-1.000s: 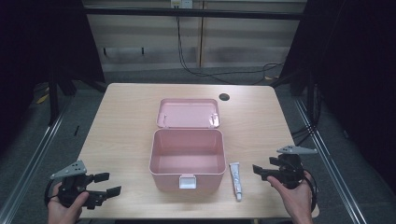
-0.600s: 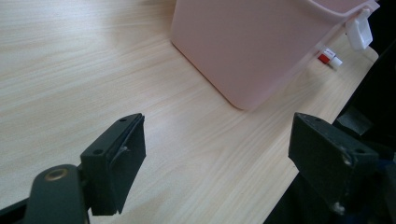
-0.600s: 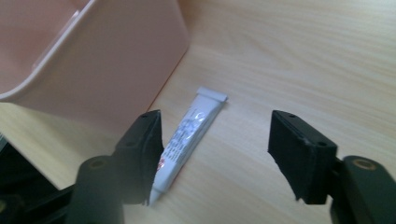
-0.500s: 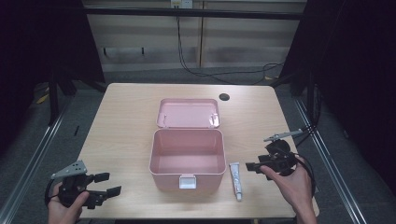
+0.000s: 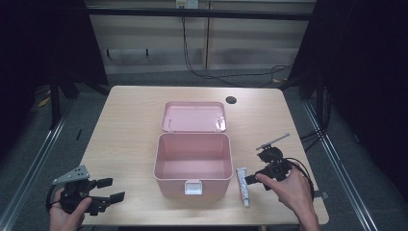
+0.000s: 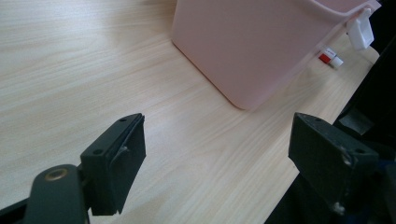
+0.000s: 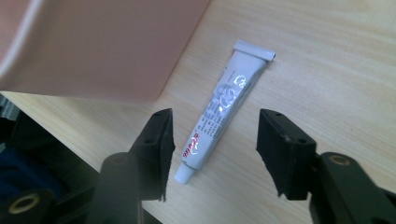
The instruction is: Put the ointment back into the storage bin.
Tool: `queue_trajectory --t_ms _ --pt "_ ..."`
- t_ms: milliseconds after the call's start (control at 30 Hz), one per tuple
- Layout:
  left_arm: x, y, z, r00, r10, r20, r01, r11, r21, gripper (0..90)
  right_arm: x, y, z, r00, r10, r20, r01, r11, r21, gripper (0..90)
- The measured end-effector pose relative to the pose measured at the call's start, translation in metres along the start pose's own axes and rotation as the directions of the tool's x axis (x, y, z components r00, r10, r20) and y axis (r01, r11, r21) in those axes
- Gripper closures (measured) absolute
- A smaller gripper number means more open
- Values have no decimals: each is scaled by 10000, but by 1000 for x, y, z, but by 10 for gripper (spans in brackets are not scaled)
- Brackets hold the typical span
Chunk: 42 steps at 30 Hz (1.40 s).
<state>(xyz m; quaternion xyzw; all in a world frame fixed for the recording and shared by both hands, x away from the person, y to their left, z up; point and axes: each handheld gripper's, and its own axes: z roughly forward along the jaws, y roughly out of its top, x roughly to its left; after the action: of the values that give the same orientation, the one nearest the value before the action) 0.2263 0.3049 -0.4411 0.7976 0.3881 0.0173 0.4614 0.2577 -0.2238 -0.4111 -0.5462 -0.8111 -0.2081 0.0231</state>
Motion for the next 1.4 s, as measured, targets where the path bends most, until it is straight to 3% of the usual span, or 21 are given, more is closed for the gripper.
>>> queue_trajectory --t_ms 167,500,733,933,1400 --pt "-1 0 0 10000 9 31 -9 10000 9 188 0 -1 10 9992 390 100 -395 9976 562 521" --pt "0 0 0 10000 34 57 -34 10000 32 188 12 5 32 9962 286 819 -417 9857 1630 596" --pt "0 0 1 10000 35 67 -35 10000 33 188 17 6 40 9917 341 1236 -550 9840 1693 607" --pt "-1 0 0 10000 23 61 -23 10000 21 188 18 6 48 9923 860 889 -1007 9792 1760 627" --pt "0 0 0 10000 18 46 -18 10000 10 188 20 7 61 9805 847 1771 -1235 9674 2209 697"
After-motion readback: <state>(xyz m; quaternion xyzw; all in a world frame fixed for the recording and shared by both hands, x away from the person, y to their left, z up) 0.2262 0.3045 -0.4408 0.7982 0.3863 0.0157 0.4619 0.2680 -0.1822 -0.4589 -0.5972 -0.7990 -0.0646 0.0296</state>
